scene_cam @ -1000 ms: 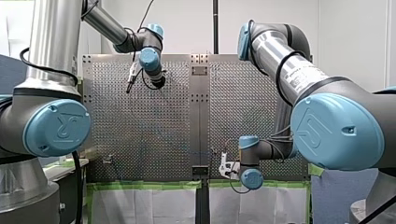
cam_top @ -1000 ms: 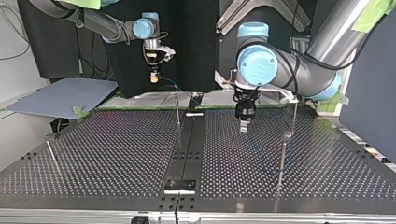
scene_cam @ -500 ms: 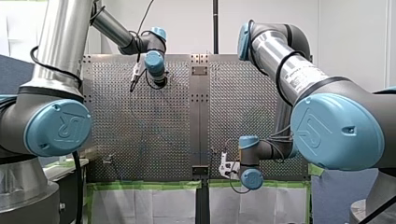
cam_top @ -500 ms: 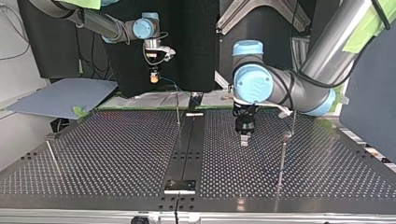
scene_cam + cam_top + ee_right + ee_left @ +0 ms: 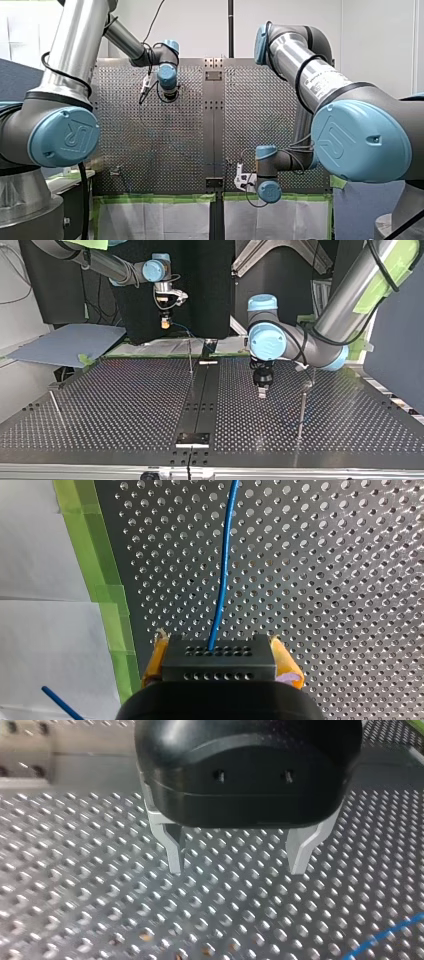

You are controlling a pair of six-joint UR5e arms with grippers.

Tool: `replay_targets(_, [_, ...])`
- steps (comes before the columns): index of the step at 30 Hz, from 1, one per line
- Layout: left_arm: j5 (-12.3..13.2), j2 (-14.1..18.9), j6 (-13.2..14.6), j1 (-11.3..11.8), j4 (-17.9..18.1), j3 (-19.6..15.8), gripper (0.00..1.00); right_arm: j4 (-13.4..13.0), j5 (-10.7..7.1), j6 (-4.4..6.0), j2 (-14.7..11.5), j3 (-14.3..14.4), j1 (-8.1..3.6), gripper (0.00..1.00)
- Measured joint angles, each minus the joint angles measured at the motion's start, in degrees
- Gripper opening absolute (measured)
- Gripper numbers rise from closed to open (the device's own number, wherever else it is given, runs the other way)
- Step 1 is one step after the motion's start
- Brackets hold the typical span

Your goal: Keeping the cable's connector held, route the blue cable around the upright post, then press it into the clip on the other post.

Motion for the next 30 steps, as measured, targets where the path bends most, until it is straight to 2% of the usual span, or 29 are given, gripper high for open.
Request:
replay_targets(8, [-2.1, -1.5, 2.4, 0.5, 1.2, 1.1, 1.00, -0.1, 0.00, -0.01, 0.0, 0.0, 0.01, 0.00])
replay_targets(19, [-6.2, -5.6, 5.0, 1.3, 0.5, 5.1, 1.00, 0.4, -0.09, -0.07, 0.0, -0.4, 0.03, 0.00])
replay_targets(30, [-7.1, -7.7, 7.0, 1.9, 1.0, 5.3, 1.00, 0.7, -0.15, -0.12, 0.0, -0.5, 0.02, 0.00])
